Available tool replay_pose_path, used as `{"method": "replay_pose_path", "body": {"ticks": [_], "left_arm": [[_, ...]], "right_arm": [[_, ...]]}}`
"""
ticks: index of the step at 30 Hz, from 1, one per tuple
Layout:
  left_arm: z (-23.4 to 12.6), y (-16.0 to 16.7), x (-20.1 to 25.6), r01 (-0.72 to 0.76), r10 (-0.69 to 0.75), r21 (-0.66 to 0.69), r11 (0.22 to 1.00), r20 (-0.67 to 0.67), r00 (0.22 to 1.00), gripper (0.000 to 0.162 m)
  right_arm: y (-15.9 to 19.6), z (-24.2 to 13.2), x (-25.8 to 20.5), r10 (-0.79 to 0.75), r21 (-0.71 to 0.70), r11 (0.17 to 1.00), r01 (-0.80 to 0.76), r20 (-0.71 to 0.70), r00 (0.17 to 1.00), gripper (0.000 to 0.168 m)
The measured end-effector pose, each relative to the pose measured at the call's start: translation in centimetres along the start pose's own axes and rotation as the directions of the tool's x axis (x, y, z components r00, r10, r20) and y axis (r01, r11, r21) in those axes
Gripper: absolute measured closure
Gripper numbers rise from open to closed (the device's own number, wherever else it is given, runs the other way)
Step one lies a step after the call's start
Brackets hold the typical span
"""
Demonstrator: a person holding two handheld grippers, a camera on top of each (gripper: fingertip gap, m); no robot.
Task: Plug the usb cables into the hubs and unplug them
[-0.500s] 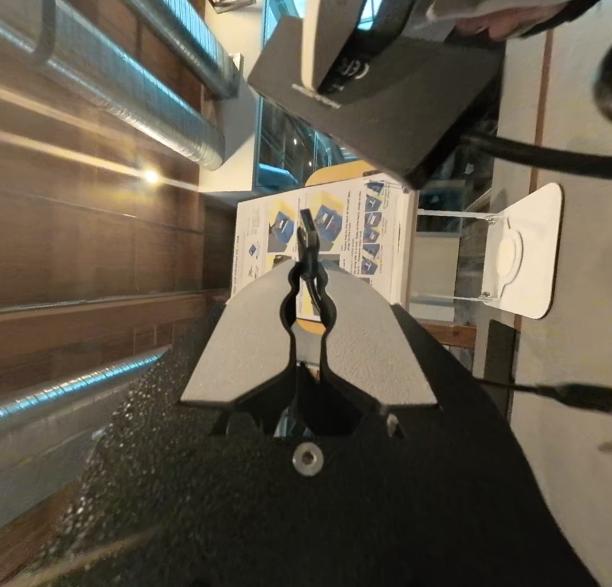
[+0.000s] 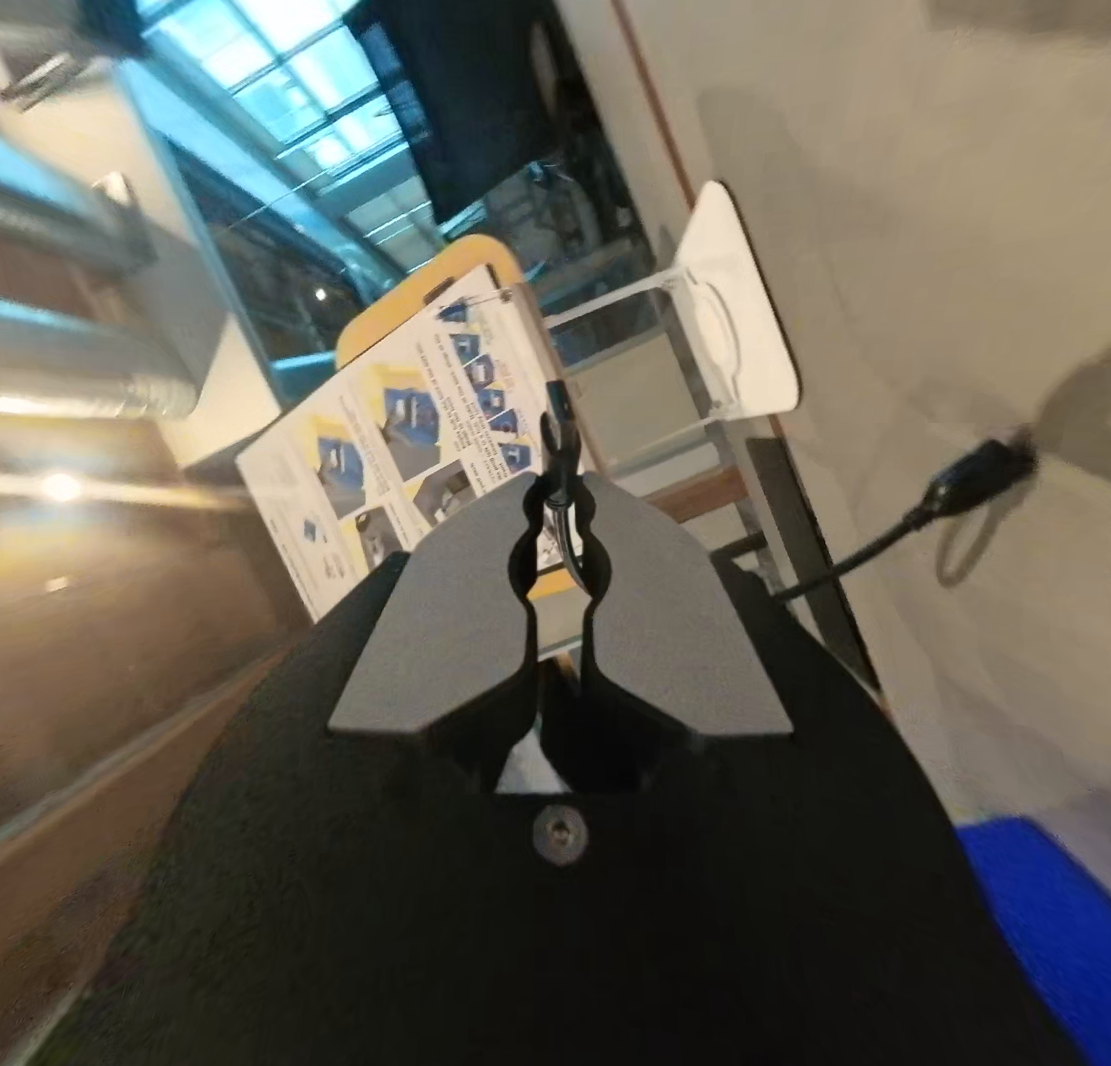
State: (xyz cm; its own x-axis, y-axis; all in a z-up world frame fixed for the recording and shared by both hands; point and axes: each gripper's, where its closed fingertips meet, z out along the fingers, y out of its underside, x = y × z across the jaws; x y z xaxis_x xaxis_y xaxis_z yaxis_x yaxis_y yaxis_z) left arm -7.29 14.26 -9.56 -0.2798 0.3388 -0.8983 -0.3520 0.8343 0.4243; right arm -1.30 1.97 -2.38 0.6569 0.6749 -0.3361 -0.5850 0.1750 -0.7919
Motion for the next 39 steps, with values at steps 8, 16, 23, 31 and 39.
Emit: {"method": "replay_pose_path", "body": {"ticks": [8, 16, 23, 31, 39], "left_arm": [[-0.6, 1.6, -2.3, -0.091, 0.091, 0.001, 0.996, -0.014, 0.996, 0.153], [-1.5, 5.0, -1.0, 0.106, -0.077, -0.288, 0.952, 0.110, 0.991, 0.153], [-3.0, 1.5, 1.3, 0.045, -0.018, -0.351, 0.935, 0.080, 0.997, 0.151], [-4.2, -3.1, 5.6, -0.044, 0.039, -0.337, 0.940, -0.023, 0.999, 0.137], [-6.0, -3.5, 9.4, 0.014, -0.114, -0.265, 0.964, -0.364, 0.924, 0.103]], "right_arm": [[-1.5, -1.6, 0.7, -0.006, 0.076, 0.997, 0.006, -0.004, 1.000, 0.157], [-1.3, -1.2, -0.1, -0.013, 0.063, 0.998, 0.010, 0.041, 0.999, 0.157], [-1.2, -1.1, -0.4, -0.033, 0.057, 0.998, 0.030, 0.048, 0.998, 0.157], [-1.7, -1.5, -0.5, -0.047, 0.081, 0.996, 0.043, 0.047, 0.998, 0.157], [-2.0, -1.8, -0.2, -0.042, 0.094, 0.995, 0.038, 0.043, 0.998, 0.157]]}}
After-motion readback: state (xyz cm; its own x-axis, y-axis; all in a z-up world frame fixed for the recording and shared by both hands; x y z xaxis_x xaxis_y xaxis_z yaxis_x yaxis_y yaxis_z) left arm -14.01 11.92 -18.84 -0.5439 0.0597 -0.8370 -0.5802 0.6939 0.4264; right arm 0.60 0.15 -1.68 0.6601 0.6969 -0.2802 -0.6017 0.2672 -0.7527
